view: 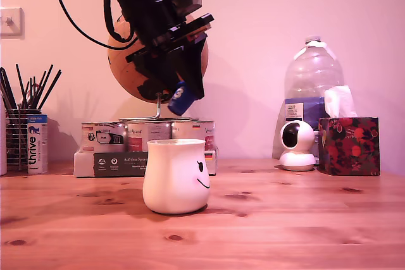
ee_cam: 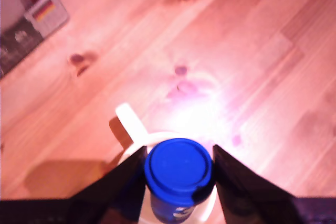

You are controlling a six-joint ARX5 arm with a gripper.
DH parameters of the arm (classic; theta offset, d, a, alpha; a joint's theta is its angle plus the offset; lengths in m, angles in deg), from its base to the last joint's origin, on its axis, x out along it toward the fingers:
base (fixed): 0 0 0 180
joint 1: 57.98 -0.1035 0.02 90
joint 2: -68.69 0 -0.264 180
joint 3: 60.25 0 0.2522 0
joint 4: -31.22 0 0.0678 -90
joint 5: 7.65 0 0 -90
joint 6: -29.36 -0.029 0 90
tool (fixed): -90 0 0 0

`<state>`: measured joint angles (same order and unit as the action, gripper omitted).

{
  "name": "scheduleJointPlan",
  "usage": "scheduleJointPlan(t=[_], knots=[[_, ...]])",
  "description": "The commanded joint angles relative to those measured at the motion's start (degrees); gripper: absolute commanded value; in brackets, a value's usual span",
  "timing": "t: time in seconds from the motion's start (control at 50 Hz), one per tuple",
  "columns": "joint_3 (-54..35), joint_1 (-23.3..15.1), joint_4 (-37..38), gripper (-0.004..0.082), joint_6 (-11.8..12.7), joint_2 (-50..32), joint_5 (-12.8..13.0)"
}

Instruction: Pick up the coffee capsules from the table one by one and drop them inside the nearest coffee cup

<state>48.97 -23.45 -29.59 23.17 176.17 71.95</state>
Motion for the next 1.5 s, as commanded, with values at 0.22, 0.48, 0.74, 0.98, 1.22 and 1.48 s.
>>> scheduleJointPlan(t=[0.22,0.48,0.74,0.98,1.22,1.48], knots=[[-1.31,0.55,-1.31,0.0219,0.37,-2.19,-0.07],[-3.67,0.55,-1.11,0.0221,0.37,-3.02,0.31],[-6.51,0.66,-0.92,0.0221,0.35,-3.48,0.33],[-10.01,0.63,2.47,0.0221,0.35,-3.78,0.33],[-10.08,0.63,5.25,0.0221,0.09,-3.78,0.33],[-10.43,0.55,7.48,0.0220,-1.40,-3.78,0.33]])
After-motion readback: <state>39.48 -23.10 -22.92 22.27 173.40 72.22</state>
